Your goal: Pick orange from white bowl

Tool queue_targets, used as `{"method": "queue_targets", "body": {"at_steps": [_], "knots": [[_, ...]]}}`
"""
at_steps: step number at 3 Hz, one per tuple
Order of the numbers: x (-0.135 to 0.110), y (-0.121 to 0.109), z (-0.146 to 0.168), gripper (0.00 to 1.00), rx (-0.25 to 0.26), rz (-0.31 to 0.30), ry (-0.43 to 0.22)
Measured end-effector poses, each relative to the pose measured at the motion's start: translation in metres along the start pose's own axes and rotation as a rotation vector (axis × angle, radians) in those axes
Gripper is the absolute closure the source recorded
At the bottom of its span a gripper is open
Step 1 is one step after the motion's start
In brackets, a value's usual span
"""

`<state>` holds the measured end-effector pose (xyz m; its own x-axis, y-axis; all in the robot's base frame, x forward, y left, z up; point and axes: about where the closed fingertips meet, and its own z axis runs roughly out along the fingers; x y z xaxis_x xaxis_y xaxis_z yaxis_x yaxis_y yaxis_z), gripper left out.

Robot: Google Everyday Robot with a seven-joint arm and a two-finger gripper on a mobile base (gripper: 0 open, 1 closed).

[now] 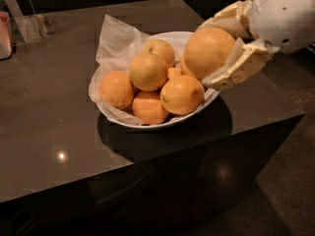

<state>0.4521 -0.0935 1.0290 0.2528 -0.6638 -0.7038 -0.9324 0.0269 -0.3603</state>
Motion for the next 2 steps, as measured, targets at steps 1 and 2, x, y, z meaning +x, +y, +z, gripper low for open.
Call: {"method": "queue_targets", "body": {"at_steps": [1, 2], "knots": [[-0.0008, 0.0231, -0.0258, 1.0, 0.072, 0.009, -0.023], [-0.0016, 0.0252, -0.03, 1.0, 0.08, 0.011, -0.021]]}}
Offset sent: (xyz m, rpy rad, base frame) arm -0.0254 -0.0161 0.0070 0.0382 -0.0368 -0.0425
